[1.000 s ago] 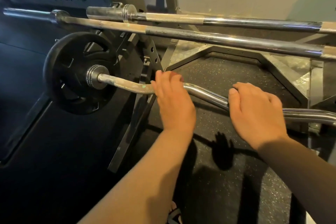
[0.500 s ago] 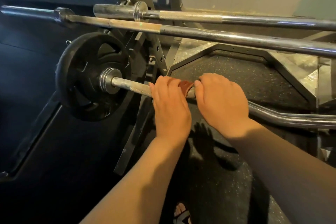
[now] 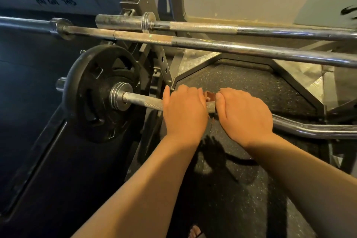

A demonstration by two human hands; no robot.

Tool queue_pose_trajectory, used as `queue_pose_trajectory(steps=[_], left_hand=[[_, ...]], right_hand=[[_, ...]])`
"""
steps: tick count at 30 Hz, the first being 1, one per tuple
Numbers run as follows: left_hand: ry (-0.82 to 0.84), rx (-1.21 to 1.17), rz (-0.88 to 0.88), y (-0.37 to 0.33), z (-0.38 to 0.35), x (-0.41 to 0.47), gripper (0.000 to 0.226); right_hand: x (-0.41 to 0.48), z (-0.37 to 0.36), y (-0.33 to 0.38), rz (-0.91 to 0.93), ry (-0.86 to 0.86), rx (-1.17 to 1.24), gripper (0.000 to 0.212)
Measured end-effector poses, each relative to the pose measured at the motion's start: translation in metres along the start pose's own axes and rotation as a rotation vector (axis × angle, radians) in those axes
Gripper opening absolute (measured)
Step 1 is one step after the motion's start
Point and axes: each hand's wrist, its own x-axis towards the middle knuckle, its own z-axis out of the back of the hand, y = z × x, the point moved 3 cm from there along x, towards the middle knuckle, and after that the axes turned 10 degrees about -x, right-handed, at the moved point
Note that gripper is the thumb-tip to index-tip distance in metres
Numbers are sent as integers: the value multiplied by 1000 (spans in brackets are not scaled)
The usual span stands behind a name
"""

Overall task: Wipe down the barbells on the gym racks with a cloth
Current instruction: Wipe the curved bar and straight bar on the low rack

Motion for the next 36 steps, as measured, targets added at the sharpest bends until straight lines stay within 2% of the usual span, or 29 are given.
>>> queue_pose_trajectory(steps=[2,4,7,10,12,14,17,20,22,24,27,30,33,35,36], left_hand=[[-37,-92,-33,-1,-8,-21,25],[-67,-139,-103,3,-13,-41,31],[-50,-64,-204,19,-8,-43,37],[-70,-26,-114,27,4,-27,38],[-106,-74,21,15,5,-22,35],[-85,-149,85,-6,-4,-25,32],[-26,-215,-57,-19,-13,-33,29],[-22,-155,-212,5,2,-32,24],[-72,-132,-141,27,15,-28,26],[-134,-170,4,36,20,-23,29],[-147,-223,167,13,9,-21,24],[-71,-284,71,-21,-10,-30,22],[-39,-285,-92,-9,-2,-34,30],[-70,-236,-93,16,11,-32,32],[-106,-233,-39,30,18,-31,33]], right_hand=[[2,-2,0,10,14,-36,33],[4,-5,-1,13,18,-59,35],[6,-8,-5,16,-19,-34,40],[4,-9,-7,11,-61,-21,43],[4,-9,-6,11,-82,-28,44],[4,-8,-6,15,-81,-29,43],[2,-6,-4,69,-76,-59,38],[1,-4,-4,58,-95,-37,37],[1,-4,-5,25,-96,-8,41],[0,-4,-5,30,-103,4,42],[-1,-5,-4,27,-124,6,41],[0,-7,-2,32,-128,10,40],[-1,-6,-3,45,-130,31,40],[-3,-5,-4,45,-141,34,39],[-3,-4,-4,47,-143,38,38]])
